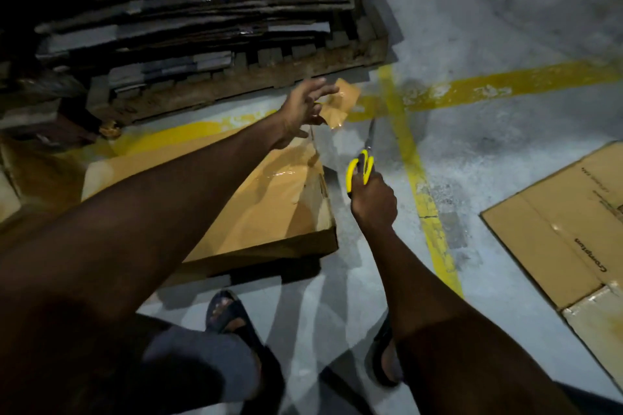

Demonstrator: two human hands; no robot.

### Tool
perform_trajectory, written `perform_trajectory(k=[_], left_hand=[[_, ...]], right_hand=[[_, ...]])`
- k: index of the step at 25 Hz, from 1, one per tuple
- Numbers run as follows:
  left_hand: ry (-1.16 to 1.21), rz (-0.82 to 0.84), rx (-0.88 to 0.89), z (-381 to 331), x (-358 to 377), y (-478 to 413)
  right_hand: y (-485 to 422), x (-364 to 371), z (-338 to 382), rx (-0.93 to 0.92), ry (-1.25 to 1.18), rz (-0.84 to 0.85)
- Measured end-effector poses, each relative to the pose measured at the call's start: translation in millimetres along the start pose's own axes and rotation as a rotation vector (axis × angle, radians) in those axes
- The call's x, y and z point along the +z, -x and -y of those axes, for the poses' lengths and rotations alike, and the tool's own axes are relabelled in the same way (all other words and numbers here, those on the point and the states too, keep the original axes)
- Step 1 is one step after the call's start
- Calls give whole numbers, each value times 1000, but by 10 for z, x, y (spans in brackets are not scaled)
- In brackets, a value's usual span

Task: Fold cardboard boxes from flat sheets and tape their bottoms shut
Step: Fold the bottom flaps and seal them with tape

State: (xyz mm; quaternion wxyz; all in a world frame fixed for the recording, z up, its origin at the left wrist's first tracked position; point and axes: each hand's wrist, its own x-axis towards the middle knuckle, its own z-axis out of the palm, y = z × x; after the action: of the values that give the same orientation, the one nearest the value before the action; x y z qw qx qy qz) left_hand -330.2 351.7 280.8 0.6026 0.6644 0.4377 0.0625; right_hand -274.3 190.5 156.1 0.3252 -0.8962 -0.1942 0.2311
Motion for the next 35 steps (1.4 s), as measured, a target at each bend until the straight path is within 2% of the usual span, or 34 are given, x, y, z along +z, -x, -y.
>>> perform_trajectory(k=[5, 8, 12, 18, 21, 25, 29, 33, 35], left_hand=[[-10, -127, -37, 278, -853, 836], [14, -179, -64, 591, -1187, 1207], [66, -167, -152, 989, -1396, 1405], [37, -114, -133, 1034, -1381, 1218], [81, -134, -125, 1082, -1426, 1141], [114, -188, -159, 1178, -1520, 1074], [140, -203, -191, 1252, -1610, 1057], [155, -205, -189, 1347, -1689, 1080], [159, -218, -182, 1414, -1765, 1134]], right_hand=[[489, 323, 597, -474, 360, 46], [704, 666, 716, -576, 438, 117], [765, 897, 749, -562, 493, 125], [344, 866, 813, -424, 347, -100], [188, 949, 671, -421, 286, 37], [107, 931, 639, -321, 123, 19], [-6, 900, 637, -208, 230, 94], [-195, 847, 612, -54, 280, 272], [-140, 865, 691, 24, 314, 249]])
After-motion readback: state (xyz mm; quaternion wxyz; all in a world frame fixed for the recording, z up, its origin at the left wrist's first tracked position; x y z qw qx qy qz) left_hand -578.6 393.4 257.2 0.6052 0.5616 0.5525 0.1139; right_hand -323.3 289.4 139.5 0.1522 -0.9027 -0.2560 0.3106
